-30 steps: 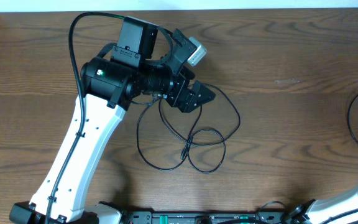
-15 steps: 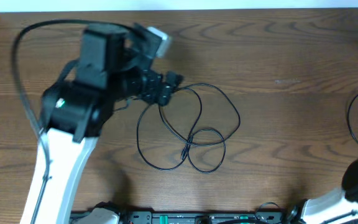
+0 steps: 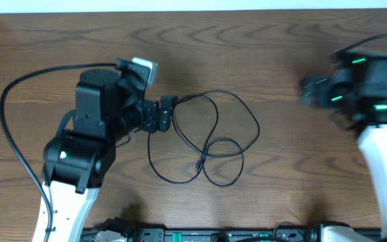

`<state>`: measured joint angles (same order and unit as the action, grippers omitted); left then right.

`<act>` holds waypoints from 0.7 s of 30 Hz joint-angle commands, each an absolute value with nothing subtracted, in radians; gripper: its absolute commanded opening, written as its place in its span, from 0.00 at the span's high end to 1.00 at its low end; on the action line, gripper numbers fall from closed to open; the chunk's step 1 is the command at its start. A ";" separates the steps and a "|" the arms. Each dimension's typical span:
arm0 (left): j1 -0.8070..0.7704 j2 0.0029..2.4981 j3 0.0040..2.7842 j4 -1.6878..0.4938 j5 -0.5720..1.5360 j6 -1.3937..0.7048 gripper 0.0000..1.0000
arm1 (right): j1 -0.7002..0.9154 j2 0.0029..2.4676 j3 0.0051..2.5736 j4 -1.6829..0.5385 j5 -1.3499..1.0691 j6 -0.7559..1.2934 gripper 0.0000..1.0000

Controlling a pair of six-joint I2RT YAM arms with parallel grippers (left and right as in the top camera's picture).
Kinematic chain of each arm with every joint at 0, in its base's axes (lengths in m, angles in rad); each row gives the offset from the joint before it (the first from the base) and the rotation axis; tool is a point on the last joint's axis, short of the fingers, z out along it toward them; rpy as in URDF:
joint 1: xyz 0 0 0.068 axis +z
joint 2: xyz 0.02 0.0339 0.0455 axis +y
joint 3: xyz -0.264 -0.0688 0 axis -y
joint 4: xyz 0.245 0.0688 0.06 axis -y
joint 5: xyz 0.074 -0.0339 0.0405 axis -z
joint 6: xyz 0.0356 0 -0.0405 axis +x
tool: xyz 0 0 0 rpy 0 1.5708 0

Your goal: Untangle cables

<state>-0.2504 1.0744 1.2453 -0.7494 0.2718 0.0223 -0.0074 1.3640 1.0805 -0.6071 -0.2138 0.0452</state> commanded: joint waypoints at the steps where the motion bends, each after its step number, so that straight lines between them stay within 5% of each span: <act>1: -0.245 1.023 1.198 -0.726 0.182 -0.024 0.11 | 0.178 1.387 0.991 -0.525 -0.231 0.006 0.01; 7: -0.236 0.949 1.060 -0.627 0.171 -0.051 0.11 | 0.430 1.462 0.955 -0.387 -0.144 0.048 0.01; 21: -0.017 0.932 0.815 -0.475 0.221 -0.155 0.11 | 0.597 1.641 0.955 -0.324 -0.163 0.082 0.01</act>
<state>-0.0650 0.9371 0.8371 -0.4927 0.1902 -0.1242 0.5766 1.6264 0.9581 -0.3367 -0.1524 0.0525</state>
